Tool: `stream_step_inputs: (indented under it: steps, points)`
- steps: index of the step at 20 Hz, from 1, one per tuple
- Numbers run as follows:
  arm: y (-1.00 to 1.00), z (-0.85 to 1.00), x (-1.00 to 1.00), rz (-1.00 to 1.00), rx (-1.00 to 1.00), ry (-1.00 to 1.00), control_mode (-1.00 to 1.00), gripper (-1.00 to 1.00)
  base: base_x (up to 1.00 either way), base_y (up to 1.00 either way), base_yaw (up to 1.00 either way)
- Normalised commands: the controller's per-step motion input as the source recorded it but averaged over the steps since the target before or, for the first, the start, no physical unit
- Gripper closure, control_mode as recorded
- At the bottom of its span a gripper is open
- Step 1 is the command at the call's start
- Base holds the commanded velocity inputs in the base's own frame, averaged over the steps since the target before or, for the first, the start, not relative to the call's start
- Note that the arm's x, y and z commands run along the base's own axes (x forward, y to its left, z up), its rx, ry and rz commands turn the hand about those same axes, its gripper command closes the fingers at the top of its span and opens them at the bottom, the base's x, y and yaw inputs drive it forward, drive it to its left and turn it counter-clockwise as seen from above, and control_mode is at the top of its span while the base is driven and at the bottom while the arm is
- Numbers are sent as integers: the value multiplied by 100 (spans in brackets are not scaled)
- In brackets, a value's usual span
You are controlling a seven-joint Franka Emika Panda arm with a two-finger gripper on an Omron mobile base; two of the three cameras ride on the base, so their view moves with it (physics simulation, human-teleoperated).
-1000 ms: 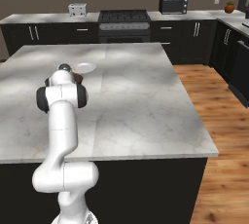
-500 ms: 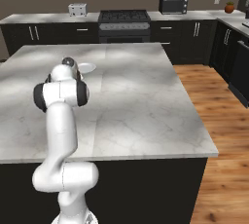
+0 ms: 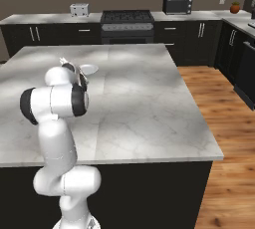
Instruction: Move the bowls from the cabinet to the plates on the dining table.
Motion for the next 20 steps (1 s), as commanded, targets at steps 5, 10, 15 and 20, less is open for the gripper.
stream_step_inputs:
  steps: [5,10,15,20]
  points:
    - [-17,74,-100,0,-4,-21,-100,-100,0,0,0]
    - [-57,90,-91,-8,-3,-1,-100,-100,0,0,0]
    - [-74,75,-64,-8,0,11,-100,-100,0,0,0]
    - [-75,80,-67,-8,0,30,-100,-100,0,0,0]
